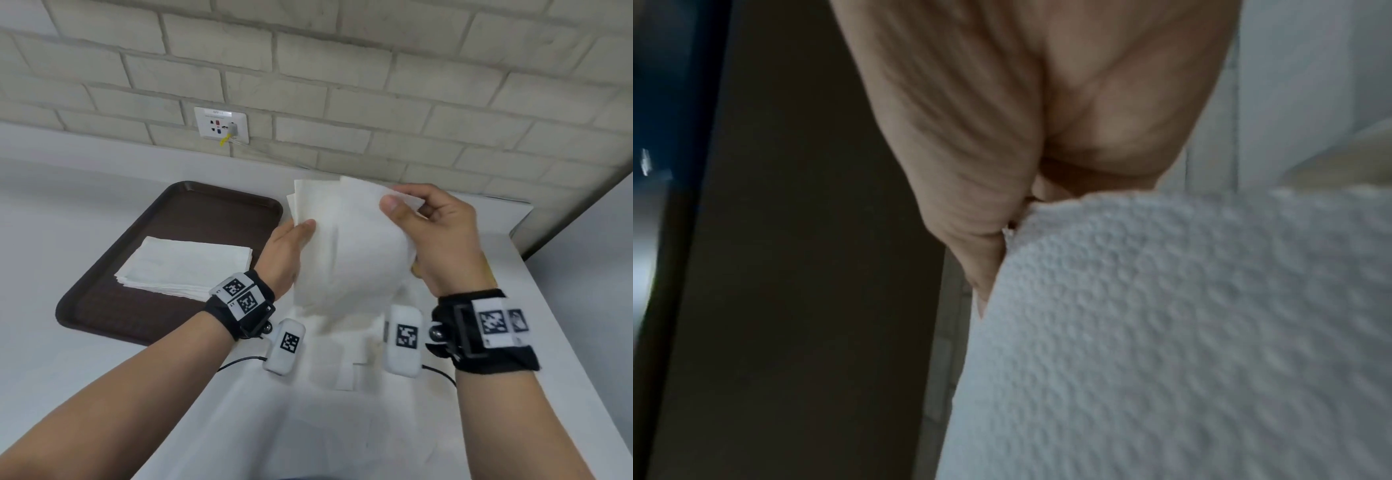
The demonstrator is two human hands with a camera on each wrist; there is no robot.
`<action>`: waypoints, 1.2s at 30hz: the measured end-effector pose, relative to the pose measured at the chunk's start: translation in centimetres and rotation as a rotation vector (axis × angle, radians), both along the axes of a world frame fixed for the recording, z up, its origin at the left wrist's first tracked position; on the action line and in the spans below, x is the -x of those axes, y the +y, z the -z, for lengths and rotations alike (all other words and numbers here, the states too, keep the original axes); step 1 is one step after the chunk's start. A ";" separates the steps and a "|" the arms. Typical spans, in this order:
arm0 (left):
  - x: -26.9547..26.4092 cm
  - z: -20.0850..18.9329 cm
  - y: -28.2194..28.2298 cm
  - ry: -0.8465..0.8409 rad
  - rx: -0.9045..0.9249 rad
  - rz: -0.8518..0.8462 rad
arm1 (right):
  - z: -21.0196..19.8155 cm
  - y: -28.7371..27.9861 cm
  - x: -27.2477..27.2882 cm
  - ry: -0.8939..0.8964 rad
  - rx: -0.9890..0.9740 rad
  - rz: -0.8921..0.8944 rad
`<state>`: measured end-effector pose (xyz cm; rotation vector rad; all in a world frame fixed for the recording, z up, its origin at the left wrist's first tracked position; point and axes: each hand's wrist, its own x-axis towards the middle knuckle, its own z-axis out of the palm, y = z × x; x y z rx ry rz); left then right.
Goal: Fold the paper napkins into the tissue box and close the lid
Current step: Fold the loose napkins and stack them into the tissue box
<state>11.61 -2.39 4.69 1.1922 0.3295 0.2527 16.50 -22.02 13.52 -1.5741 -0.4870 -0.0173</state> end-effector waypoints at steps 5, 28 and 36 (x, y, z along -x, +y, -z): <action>0.5 -0.1 -1.3 -0.035 -0.040 0.066 | 2.8 3.2 -1.8 -0.164 0.206 0.121; 1.0 -0.4 -1.4 -0.130 0.010 -0.011 | 9.8 1.2 2.2 0.150 0.455 -0.213; 1.8 0.7 -1.2 -0.147 -0.211 0.001 | 11.1 1.3 4.9 0.132 0.471 -0.104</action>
